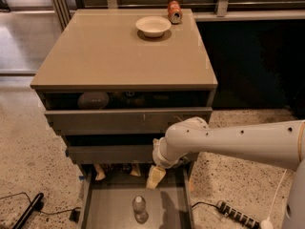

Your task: Pick water bottle from bottom drawer and place on counter

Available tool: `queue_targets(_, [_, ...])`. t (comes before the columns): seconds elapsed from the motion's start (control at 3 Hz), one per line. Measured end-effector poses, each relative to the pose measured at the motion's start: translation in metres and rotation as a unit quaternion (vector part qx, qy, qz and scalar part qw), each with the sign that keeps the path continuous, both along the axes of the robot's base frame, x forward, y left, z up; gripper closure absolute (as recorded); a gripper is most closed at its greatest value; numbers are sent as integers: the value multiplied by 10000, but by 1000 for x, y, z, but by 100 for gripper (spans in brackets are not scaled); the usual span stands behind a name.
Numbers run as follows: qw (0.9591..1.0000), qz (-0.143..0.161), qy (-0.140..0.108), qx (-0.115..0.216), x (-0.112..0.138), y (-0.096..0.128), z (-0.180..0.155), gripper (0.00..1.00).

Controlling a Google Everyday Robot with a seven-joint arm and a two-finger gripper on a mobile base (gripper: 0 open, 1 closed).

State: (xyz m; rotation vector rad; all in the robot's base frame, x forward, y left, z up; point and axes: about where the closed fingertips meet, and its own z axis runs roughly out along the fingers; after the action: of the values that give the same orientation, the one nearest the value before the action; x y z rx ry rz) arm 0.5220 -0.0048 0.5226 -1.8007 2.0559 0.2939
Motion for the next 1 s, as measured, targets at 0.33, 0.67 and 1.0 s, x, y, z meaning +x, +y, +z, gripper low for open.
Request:
queue_targets(0.33, [9998, 56, 136, 100, -3, 3, -10, 0])
queue_targets(0.67, [9990, 213, 312, 225, -17, 14, -34, 0])
queue_targets(1.0, [9978, 366, 475, 298, -34, 27, -62, 0])
